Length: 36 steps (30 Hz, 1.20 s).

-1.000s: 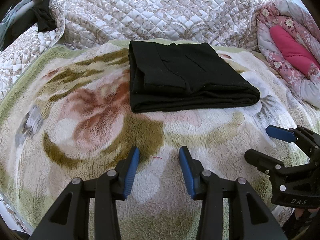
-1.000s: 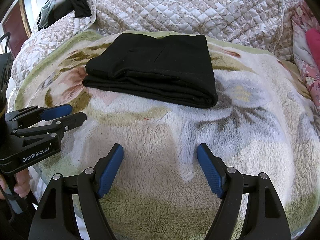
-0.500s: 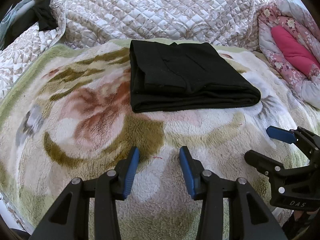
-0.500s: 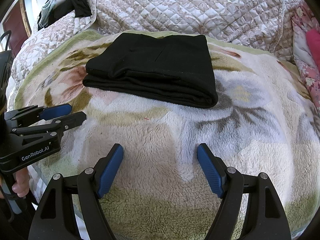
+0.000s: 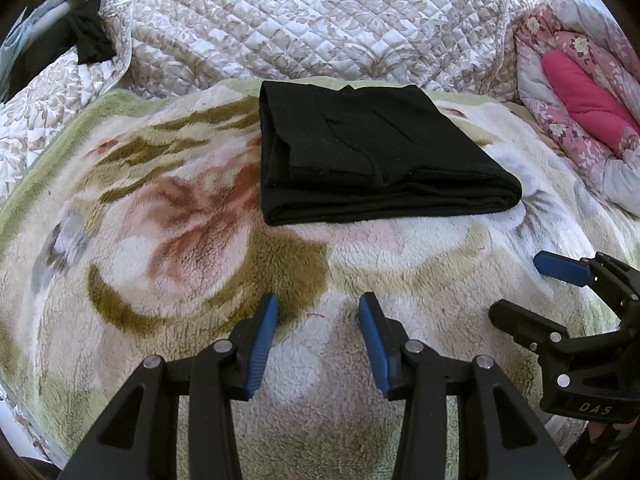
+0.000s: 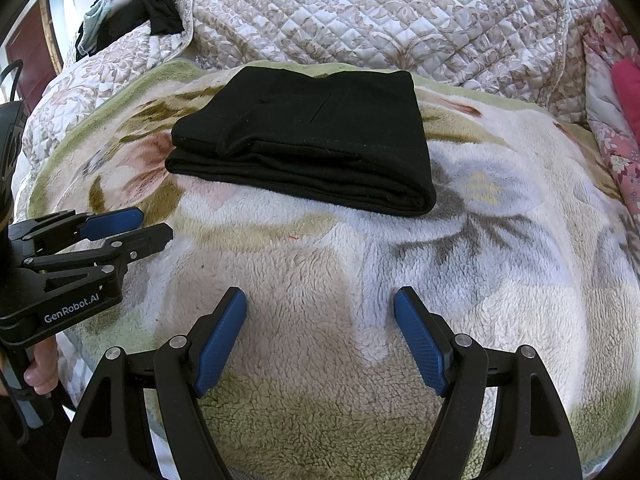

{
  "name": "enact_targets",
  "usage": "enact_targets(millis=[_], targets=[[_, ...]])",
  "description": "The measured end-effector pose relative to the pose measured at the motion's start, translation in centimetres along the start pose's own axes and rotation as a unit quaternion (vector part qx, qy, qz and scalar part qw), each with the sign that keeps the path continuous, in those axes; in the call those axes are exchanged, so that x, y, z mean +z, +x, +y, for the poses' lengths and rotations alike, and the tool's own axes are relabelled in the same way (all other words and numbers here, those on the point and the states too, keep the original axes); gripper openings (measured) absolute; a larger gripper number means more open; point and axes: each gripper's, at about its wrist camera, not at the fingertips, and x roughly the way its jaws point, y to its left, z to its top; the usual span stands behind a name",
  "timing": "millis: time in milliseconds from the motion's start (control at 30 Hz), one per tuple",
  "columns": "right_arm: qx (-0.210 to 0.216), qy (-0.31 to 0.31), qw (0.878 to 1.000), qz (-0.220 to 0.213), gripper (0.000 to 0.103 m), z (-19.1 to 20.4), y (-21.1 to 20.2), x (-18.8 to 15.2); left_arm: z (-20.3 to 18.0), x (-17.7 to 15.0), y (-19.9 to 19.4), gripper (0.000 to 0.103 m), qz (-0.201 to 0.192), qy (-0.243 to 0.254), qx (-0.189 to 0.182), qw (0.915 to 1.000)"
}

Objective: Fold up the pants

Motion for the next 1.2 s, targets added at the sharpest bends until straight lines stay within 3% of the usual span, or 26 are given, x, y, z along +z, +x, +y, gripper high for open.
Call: enact_targets(millis=[1200], targets=[[-0.008,-0.005,1.0,0.008,0.077,0.04,0.27,0.24,0.1,-0.07,0.04,0.045,0.0,0.006,0.007,1.0]])
